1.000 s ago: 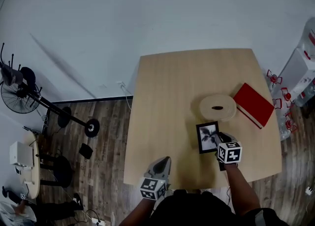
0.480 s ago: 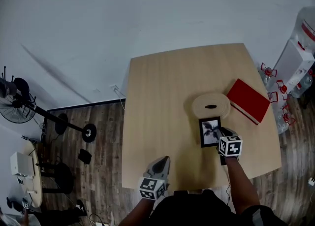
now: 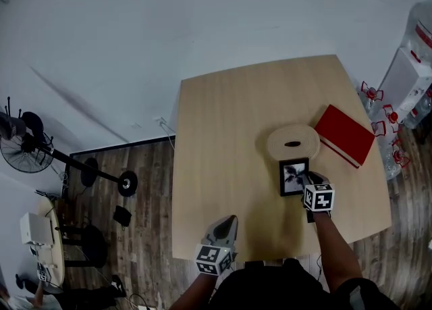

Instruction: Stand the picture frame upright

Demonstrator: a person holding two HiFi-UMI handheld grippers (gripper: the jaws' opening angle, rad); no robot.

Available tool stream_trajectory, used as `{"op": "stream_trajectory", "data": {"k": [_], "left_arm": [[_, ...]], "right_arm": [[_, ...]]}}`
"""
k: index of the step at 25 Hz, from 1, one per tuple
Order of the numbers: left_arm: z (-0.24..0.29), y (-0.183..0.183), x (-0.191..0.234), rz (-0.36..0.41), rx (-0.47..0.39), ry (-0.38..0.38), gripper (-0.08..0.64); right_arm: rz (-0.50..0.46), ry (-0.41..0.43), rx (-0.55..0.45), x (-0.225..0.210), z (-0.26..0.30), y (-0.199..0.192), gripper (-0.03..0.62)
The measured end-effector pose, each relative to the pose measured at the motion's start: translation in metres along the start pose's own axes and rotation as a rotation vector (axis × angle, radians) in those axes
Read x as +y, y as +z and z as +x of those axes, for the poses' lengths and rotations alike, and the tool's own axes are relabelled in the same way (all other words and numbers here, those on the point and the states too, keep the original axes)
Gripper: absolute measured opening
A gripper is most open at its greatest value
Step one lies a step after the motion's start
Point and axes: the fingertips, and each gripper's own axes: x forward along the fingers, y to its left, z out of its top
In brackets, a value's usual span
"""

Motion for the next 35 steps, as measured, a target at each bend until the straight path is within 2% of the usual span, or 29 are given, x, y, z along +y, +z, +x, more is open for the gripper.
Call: {"op": "stream_trajectory", "data": {"k": [2,3,5,10,13,16,19,23,29,35], "left_arm": [[-0.001,-0.001,-0.002,-0.005,0.006,0.002,0.005],[0.000,0.000,-0.002,-0.005,0.004,0.003,0.005],[0.002,0.002,-0.001,0.001,-0.014,0.007,0.005],[0.014,0.013,0.010,0.048,-0.031,0.015,0.005],[0.020,0.027,0.013,0.061,-0.071,0.025,0.005],[0.019,0.035,0.023,0.018,-0.106,0.068,0.005],[0.015,0.036,0.027,0.010,-0.110,0.091,0.005],[0.013,0.035,0.020,0.041,-0.099,0.084,0.005],[0.018,0.037,0.001,0.056,-0.108,0.059,0.005],[0.025,0.049,-0.014,0.048,-0.132,0.032,0.005]], "right_arm": [[-0.001,0.011,-0.028,0.002,-0.003,0.001,0.088],[-0.001,0.017,-0.041,0.003,-0.006,0.002,0.119],[-0.017,0.018,-0.066,0.005,-0.015,0.006,0.127],[-0.144,0.015,-0.129,0.016,-0.040,0.019,0.126],[-0.221,0.019,-0.163,0.027,-0.061,0.028,0.104],[-0.274,0.017,-0.177,0.041,-0.083,0.027,0.052],[-0.263,0.015,-0.180,0.050,-0.106,0.022,0.012],[-0.252,0.047,-0.253,0.062,-0.134,0.027,0.009],[-0.271,0.045,-0.351,0.061,-0.159,0.044,0.009],[-0.277,0.055,-0.398,0.055,-0.168,0.046,0.009]]}}
